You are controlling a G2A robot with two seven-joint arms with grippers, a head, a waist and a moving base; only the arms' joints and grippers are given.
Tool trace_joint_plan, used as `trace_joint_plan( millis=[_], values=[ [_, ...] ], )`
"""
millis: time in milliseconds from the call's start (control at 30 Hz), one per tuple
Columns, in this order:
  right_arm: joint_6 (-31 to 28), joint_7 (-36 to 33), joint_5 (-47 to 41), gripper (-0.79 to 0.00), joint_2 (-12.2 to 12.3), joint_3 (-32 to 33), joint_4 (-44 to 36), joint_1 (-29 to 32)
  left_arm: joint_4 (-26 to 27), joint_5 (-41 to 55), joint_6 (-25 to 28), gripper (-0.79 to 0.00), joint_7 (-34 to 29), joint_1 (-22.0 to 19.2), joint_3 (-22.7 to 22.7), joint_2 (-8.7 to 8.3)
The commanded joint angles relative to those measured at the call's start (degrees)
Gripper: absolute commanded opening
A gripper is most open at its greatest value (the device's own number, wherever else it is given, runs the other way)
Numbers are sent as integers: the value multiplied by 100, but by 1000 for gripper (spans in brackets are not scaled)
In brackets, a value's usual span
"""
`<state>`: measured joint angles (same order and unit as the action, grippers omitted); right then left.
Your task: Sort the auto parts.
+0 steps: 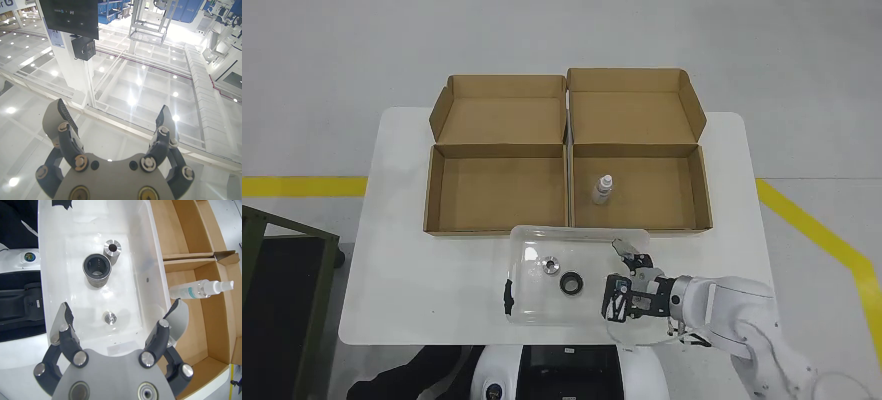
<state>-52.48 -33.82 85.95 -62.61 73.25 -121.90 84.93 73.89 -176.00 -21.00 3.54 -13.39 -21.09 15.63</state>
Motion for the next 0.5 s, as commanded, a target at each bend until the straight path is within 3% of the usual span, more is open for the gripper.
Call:
trace_joint_plan(
  millis=[0,200,467],
  values=[
    [55,-9,133,-34,6,-50,27,-29,0,0,0,0,0,0,0,0],
    [60,-94,559,-120,32,-197,66,-117,0,0,0,0,0,0,0,0],
    [-80,-254,987,-166,70,-372,56,-194,0,0,0,0,0,0,0,0]
  ],
)
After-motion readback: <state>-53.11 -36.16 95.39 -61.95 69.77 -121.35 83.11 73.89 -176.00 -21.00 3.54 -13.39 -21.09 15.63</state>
